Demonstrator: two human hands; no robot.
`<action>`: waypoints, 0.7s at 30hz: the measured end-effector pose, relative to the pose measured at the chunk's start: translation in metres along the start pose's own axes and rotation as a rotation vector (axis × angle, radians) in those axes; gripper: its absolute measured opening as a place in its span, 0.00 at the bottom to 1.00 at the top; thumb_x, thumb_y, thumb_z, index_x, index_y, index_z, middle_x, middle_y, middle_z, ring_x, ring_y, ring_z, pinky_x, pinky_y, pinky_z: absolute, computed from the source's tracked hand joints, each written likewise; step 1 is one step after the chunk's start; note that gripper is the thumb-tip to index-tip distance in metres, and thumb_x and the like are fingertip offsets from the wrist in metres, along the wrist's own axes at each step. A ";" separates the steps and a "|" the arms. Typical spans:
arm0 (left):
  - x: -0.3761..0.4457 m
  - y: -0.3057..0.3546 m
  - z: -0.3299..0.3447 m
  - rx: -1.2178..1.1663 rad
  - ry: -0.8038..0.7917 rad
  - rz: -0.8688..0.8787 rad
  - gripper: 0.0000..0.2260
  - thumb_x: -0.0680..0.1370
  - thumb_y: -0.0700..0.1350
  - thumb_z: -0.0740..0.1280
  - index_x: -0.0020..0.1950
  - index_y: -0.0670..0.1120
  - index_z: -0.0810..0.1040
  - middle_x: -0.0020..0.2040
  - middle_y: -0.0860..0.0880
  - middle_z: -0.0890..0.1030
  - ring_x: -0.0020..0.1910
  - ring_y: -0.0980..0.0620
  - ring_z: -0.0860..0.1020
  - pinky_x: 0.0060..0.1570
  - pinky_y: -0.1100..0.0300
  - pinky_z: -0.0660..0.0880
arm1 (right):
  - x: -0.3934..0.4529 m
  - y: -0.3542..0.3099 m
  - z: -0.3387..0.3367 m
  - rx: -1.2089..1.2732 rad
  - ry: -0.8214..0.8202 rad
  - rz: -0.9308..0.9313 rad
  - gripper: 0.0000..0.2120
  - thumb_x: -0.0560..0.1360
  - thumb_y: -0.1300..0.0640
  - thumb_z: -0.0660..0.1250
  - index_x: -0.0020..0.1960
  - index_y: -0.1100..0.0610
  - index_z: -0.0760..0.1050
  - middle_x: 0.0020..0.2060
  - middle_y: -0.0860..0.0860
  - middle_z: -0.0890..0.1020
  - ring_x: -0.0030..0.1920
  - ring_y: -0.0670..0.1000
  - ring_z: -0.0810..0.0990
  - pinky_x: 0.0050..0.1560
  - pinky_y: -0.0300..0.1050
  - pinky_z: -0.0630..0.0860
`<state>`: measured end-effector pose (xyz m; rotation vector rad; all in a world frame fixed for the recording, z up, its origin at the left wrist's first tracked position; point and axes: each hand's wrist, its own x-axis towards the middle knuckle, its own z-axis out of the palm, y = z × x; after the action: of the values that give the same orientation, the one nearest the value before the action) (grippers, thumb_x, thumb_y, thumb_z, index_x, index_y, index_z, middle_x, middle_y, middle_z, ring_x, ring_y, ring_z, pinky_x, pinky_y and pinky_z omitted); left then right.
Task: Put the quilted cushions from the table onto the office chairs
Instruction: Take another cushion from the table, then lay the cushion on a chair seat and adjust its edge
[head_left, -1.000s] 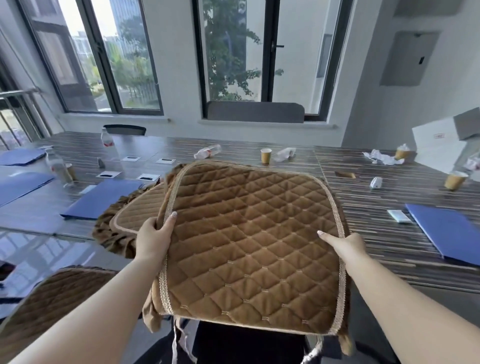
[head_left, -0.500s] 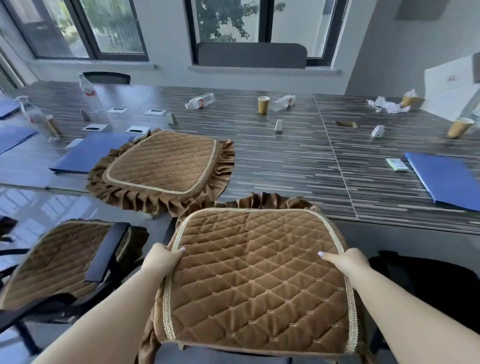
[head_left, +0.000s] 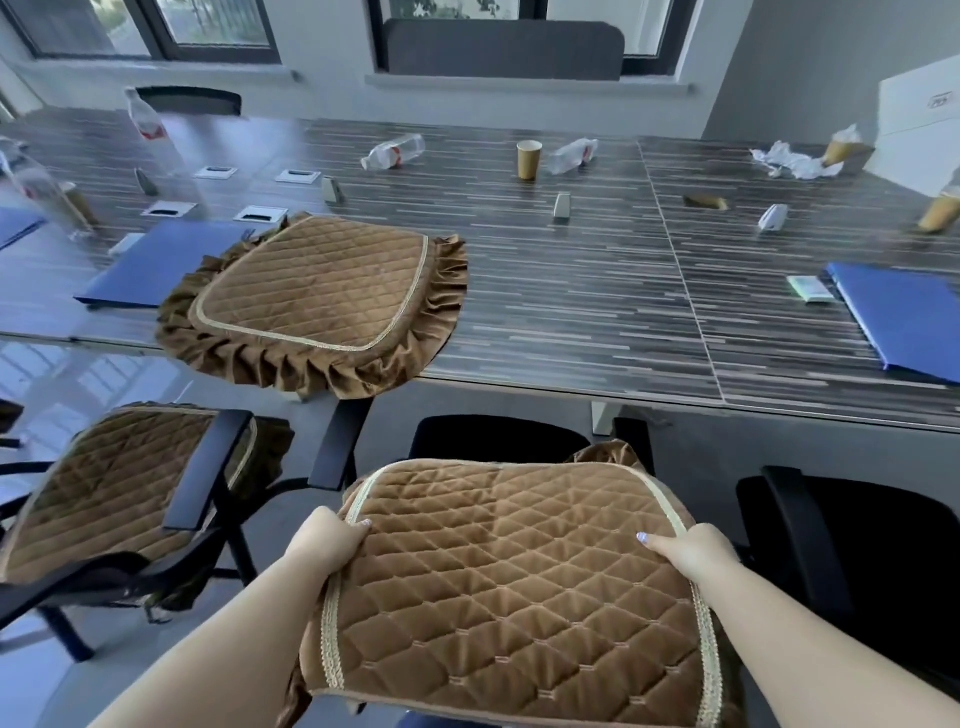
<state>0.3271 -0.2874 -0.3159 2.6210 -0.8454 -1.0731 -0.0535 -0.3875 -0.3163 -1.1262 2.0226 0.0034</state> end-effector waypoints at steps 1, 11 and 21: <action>0.004 0.001 -0.001 -0.019 -0.004 -0.003 0.18 0.76 0.53 0.66 0.56 0.39 0.74 0.45 0.45 0.79 0.41 0.48 0.76 0.36 0.58 0.69 | 0.002 -0.005 0.002 0.005 0.010 0.002 0.33 0.68 0.43 0.73 0.62 0.67 0.72 0.56 0.60 0.80 0.54 0.61 0.79 0.45 0.46 0.73; 0.091 0.044 -0.001 -0.090 -0.051 0.010 0.29 0.70 0.54 0.73 0.66 0.41 0.72 0.58 0.44 0.79 0.53 0.44 0.77 0.53 0.52 0.75 | 0.078 -0.063 0.046 0.109 0.108 0.032 0.32 0.70 0.47 0.73 0.63 0.67 0.67 0.58 0.63 0.78 0.57 0.64 0.77 0.47 0.49 0.71; 0.250 0.062 0.073 -0.168 -0.003 0.087 0.32 0.70 0.49 0.75 0.70 0.42 0.67 0.65 0.43 0.76 0.63 0.41 0.75 0.58 0.53 0.71 | 0.217 -0.110 0.127 0.018 0.245 -0.056 0.38 0.75 0.48 0.67 0.76 0.60 0.52 0.69 0.61 0.69 0.68 0.63 0.69 0.61 0.56 0.70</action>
<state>0.3939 -0.4775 -0.4927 2.4230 -0.8242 -1.0754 0.0453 -0.5627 -0.5031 -1.2208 2.1988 -0.1890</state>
